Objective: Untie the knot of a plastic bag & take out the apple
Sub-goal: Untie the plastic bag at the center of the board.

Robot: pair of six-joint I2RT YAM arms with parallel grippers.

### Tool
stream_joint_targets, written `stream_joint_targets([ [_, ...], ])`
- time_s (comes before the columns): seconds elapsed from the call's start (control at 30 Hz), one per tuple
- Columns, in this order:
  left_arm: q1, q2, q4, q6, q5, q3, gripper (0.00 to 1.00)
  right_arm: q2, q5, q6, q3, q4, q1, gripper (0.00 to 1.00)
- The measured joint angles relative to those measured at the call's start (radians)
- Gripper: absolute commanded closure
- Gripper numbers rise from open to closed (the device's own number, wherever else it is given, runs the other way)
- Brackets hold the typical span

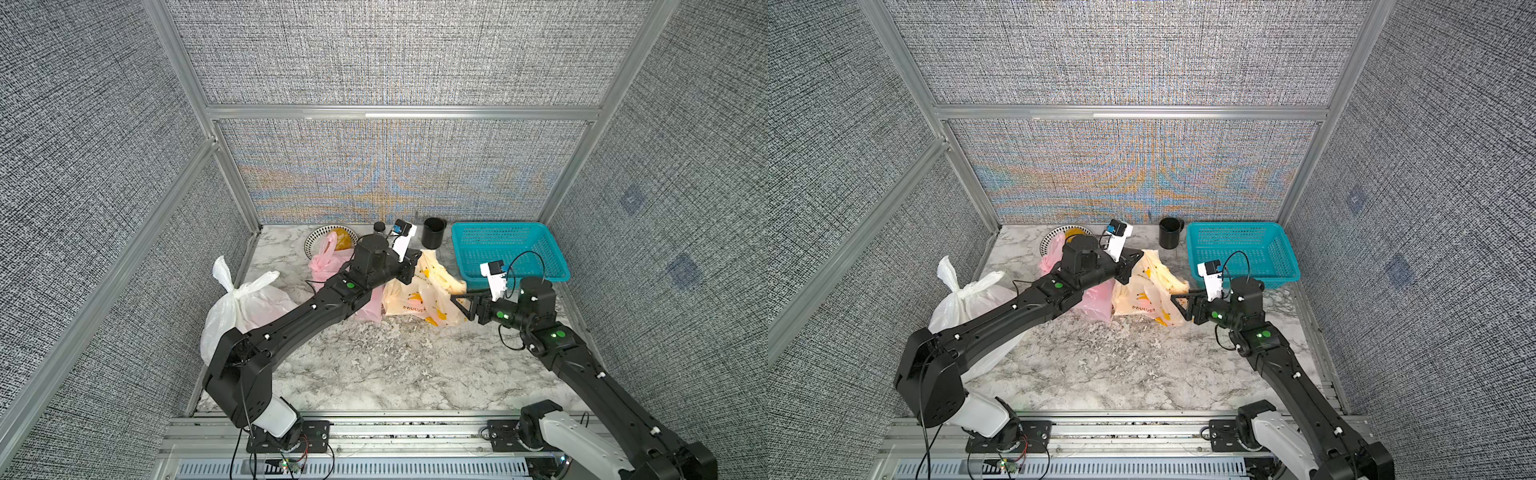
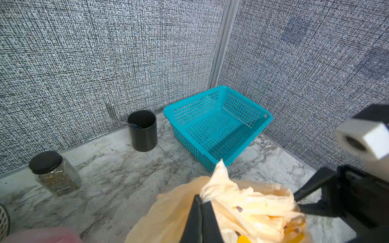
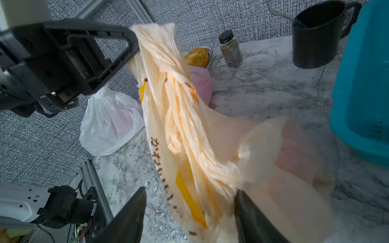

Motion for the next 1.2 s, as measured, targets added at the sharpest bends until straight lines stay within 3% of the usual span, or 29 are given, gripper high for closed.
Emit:
stream_joint_targets([
  [0.4,0.0,0.004,-0.039,0.02,0.05,0.021,1.0,0.147,0.014,-0.146,0.132,-0.066,-0.041,0.36],
  [0.47,0.0,0.013,-0.047,0.027,0.065,0.035,1.0,0.161,0.015,-0.165,0.156,-0.056,-0.038,0.4],
  [0.57,0.0,0.025,-0.055,0.034,0.08,0.052,1.0,0.189,0.022,-0.198,0.177,-0.053,-0.029,0.58],
  [0.6,0.0,0.026,-0.056,0.035,0.085,0.055,1.0,0.199,0.027,-0.201,0.184,-0.056,-0.027,0.59],
  [0.8,0.0,0.034,-0.067,0.038,0.091,0.065,1.0,0.208,0.03,-0.233,0.175,-0.065,-0.019,0.51],
  [0.83,0.0,0.039,-0.071,0.039,0.091,0.069,1.0,0.205,0.03,-0.238,0.169,-0.069,-0.018,0.55],
  [1.03,0.0,0.068,-0.089,0.041,0.093,0.102,1.0,0.197,0.023,-0.24,0.137,-0.072,-0.001,1.0],
  [1.2,0.0,0.082,-0.095,0.041,0.082,0.117,1.0,0.13,0.024,-0.224,0.073,-0.096,-0.003,1.0],
])
